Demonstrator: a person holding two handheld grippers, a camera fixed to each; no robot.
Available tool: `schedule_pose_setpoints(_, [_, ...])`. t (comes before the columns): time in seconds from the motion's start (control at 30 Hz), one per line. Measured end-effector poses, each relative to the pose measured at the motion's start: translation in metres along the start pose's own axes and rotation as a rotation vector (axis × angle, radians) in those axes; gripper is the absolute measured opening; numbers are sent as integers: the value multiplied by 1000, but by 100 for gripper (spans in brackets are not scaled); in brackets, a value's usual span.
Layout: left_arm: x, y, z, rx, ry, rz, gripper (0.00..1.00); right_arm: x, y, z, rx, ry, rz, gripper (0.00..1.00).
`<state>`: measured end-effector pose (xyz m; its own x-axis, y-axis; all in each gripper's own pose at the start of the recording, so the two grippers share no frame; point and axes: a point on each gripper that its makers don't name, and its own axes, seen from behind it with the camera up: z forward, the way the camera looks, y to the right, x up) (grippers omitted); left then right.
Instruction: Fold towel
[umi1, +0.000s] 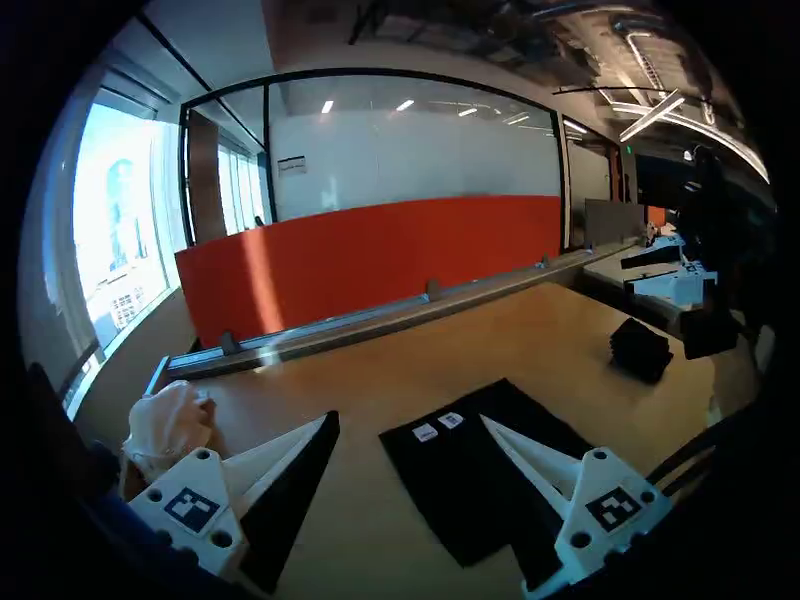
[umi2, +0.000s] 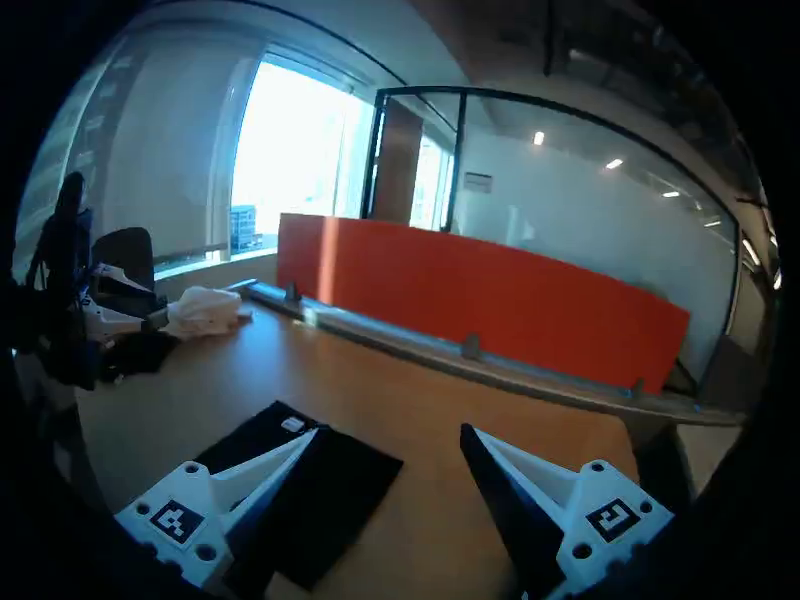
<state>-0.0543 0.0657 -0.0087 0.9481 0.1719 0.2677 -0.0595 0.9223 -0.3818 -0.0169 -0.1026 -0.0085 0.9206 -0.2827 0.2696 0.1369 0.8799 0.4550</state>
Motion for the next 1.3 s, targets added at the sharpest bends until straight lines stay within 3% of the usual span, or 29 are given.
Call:
schedule_pose_setpoints(0.27, [-33,22,6,-72,-84,6,93,-30,-23,4,89,-95,-35,100])
schedule_pose_setpoints(0.47, [-51,31,9,-108,-125,15,93,-47,-33,6,124,-134,-44,100])
schedule_pose_setpoints(0.7, [-81,37,15,-124,-167,25,93,-74,-43,12,138,-170,-25,100])
schedule_pose_setpoints(1.3, [-181,71,34,-200,-321,29,93,-165,-73,27,176,-277,-16,100])
